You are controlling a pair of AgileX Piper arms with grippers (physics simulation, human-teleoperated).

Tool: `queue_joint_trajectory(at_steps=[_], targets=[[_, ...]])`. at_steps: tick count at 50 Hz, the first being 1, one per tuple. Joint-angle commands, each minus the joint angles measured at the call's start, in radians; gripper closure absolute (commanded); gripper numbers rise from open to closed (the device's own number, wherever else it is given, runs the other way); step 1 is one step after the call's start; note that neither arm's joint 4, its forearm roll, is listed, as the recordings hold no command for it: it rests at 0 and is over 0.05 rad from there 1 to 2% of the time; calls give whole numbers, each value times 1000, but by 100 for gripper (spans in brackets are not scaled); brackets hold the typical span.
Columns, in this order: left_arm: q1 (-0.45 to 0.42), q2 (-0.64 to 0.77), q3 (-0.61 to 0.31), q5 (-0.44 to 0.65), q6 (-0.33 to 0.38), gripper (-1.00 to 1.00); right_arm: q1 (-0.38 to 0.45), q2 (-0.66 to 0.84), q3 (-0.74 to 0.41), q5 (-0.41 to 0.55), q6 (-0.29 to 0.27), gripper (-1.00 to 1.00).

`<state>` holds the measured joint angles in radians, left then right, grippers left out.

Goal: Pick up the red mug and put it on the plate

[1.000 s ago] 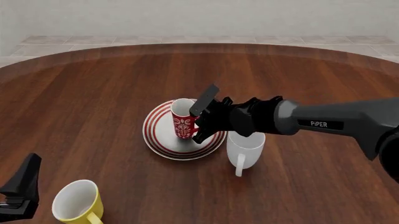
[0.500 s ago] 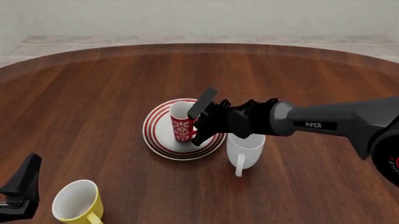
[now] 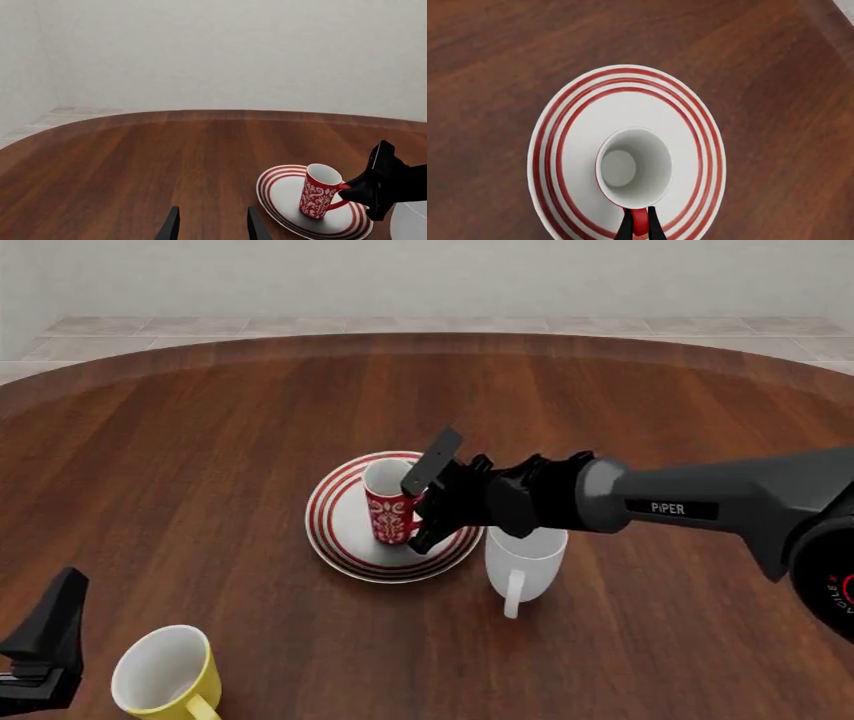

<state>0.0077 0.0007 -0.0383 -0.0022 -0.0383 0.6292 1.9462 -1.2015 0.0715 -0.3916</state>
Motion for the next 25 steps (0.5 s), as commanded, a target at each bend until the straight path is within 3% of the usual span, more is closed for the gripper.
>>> queue_joint_trajectory(at_steps=[1, 2, 25], targets=[[1, 0, -4, 3, -1, -100, 2, -7, -5, 4, 14, 100], [1, 0, -7, 6, -1, -100, -2, -10, -1, -1, 7, -100], [1, 0, 2, -7, 0, -100, -1, -44, -9, 29, 42, -100]])
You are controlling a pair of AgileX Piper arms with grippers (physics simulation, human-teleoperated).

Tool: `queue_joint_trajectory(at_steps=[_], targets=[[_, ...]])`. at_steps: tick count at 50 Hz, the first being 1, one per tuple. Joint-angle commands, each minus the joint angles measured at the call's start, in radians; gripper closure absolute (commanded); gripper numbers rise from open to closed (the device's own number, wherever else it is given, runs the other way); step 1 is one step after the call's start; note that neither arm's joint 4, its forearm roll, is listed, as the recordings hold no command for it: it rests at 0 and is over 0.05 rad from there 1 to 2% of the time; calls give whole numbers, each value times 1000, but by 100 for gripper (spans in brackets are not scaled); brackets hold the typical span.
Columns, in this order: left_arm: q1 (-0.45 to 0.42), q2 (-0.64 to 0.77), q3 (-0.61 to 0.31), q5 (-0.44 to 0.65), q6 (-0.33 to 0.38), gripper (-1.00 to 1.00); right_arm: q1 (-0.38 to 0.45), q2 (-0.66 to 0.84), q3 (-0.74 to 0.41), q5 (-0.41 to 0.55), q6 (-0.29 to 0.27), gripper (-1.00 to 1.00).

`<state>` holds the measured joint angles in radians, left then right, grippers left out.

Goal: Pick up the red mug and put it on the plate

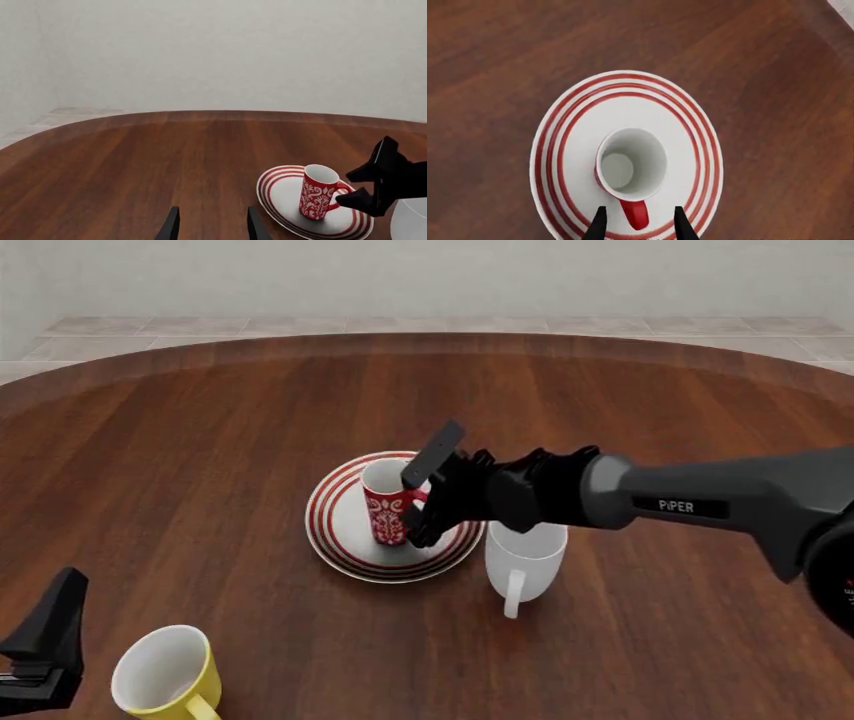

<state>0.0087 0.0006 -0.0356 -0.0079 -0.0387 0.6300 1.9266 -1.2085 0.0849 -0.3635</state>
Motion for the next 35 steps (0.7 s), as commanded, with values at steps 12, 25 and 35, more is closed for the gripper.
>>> queue_joint_trajectory(at_steps=[12, 25, 35], targets=[[-5, 0, -6, 3, 4, -100, -2, -282, 63, 127, 14, -100], [-11, 0, 1, 0, 6, -100, -33, -636, 127, 285, -24, -100], [-13, 0, 2, 1, 9, -100, -65, -865, 165, 380, -41, -100]])
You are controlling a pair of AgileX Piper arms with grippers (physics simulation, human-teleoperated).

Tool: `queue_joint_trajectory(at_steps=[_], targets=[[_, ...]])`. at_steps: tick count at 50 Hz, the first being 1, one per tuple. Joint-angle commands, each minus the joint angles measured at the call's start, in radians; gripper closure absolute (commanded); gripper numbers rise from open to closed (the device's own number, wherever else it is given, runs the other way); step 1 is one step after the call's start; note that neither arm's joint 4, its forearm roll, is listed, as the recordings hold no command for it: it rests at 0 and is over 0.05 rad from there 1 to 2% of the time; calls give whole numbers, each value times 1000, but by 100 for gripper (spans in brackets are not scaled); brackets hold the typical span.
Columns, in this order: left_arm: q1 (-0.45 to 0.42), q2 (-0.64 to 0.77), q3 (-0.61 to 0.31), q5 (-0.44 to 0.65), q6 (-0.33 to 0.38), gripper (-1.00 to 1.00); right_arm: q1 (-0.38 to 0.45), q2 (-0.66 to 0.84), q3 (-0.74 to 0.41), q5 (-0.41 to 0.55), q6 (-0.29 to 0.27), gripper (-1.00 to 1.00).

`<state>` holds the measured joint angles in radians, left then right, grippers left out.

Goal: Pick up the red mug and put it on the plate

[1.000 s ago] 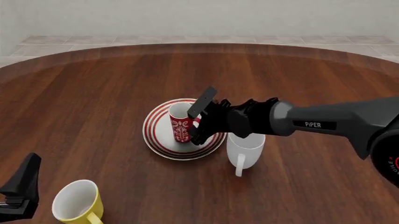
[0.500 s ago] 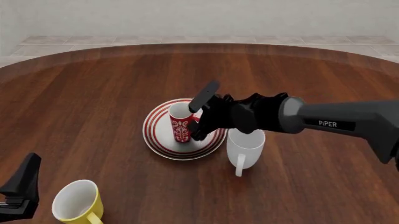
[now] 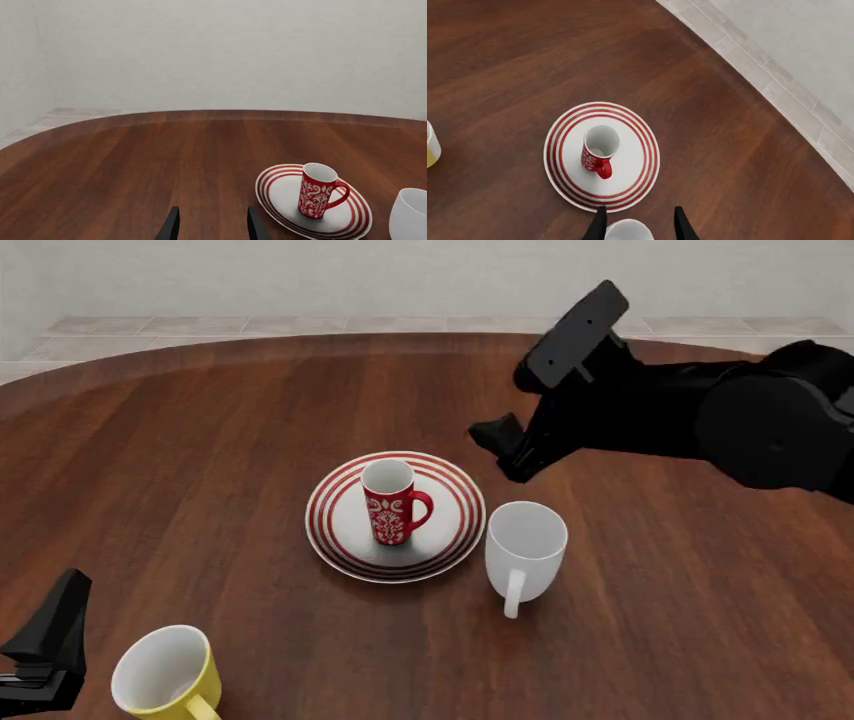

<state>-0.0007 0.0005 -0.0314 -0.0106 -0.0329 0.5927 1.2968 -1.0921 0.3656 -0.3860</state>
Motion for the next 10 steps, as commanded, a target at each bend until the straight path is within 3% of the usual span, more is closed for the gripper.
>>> queue_joint_trajectory(at_steps=[1, 10], targets=[[-5, 0, 3, 0, 4, -100, -27, -257, 64, 103, -22, -100], [-9, 0, 1, 5, 6, -100, -91, -414, 150, 121, 33, -100]])
